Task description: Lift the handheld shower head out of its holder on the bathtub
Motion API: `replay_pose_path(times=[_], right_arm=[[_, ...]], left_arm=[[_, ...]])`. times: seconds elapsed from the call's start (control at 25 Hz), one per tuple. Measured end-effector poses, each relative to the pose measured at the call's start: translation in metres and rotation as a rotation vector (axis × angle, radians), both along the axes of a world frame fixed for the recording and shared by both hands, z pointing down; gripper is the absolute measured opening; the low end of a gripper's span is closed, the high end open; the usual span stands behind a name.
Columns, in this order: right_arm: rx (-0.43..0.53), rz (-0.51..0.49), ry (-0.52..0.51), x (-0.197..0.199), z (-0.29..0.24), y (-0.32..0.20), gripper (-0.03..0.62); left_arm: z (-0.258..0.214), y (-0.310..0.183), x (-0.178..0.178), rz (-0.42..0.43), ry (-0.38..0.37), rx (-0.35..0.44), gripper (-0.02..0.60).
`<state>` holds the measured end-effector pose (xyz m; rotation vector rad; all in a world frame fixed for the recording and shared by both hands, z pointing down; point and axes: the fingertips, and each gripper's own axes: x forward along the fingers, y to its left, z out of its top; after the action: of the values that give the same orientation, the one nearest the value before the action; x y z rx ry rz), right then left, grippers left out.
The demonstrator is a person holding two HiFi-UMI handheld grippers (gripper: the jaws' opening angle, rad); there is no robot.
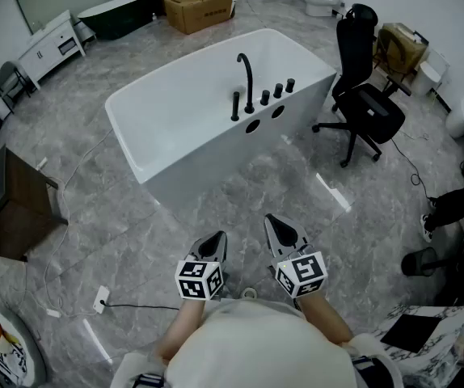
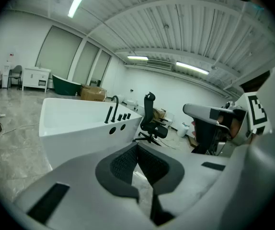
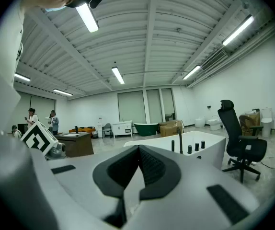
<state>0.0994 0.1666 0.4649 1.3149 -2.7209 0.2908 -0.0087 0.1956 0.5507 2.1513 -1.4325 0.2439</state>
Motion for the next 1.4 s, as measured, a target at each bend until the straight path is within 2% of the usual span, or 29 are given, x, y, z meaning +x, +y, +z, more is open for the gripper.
replay_pose_path(times=[0.2, 0.64, 1.04, 1.4], right_arm=[[0.009, -0.003, 0.012, 0.023, -0.003, 0.022, 0.018], [0.044, -0.035, 0.001, 0.028, -0.014, 0.036, 0.018], [0.023, -0.057, -0.039, 0.04, -0.013, 0.047, 0.02], [0.004, -0.048, -0.041, 0.039, -0.005, 0.03, 0.02]], left_arm=[[-0.014, 0.015, 0.029, 0.029, 0.001, 0.026, 0.02], [-0.027, 0.025, 0.038, 0.015, -0.01, 0.064, 0.02], [-0.018, 0.042, 0.049, 0.008, 0.003, 0.03, 0.02], [-0.009, 0.03, 0.052, 0.024, 0.005, 0.003, 0.02]])
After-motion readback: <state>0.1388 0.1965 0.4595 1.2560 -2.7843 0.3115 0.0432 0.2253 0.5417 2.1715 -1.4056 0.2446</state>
